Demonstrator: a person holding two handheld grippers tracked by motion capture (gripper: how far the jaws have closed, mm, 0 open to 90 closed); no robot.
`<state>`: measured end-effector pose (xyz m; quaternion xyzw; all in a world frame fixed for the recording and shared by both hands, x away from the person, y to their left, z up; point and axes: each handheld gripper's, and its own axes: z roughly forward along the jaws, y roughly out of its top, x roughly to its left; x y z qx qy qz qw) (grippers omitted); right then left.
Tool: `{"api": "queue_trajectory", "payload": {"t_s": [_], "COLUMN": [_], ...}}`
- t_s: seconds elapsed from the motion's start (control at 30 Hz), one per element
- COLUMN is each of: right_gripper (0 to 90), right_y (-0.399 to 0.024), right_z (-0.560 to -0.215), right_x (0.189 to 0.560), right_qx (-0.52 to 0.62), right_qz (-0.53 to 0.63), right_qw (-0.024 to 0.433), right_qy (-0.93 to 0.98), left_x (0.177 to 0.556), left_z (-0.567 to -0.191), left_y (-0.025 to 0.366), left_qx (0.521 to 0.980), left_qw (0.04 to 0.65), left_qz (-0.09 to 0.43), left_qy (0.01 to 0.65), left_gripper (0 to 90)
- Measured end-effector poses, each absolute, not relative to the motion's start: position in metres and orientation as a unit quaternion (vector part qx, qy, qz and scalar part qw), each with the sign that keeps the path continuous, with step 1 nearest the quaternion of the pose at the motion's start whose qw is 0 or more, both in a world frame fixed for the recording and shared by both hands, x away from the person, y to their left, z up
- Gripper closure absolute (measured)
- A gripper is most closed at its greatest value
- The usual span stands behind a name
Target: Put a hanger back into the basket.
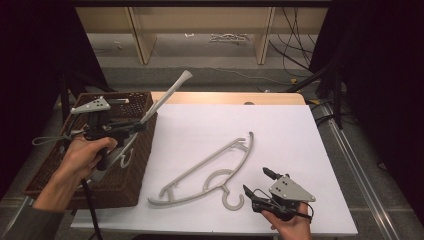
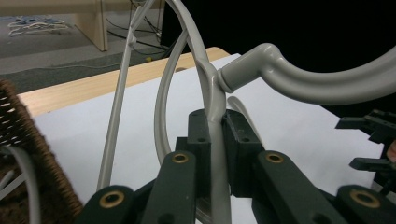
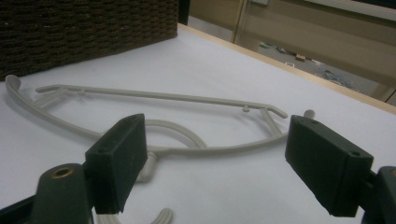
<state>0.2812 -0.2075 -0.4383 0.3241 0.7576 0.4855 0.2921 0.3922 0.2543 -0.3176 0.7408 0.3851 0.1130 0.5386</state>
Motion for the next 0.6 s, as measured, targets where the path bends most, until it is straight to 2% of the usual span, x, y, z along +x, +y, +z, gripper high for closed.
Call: {"api": "queue_trajectory", "payload": {"t_s": [0.6], "right_gripper": [22.0], "right_y": [-0.206], "right_z": [-0.439], "right_x": [0.282], "right_qx": [0.323], "right_qz": [0.487], "right_qw": [0.294], "right_qy": [0.756], "left_x": [0.392], "left_z": [-0.333], "left_y": [0.308], "left_qx": [0.732], "left_qw": [0.535], "left_qz": [0.140], "left_qy": [0.397], "left_gripper": [81.6]}}
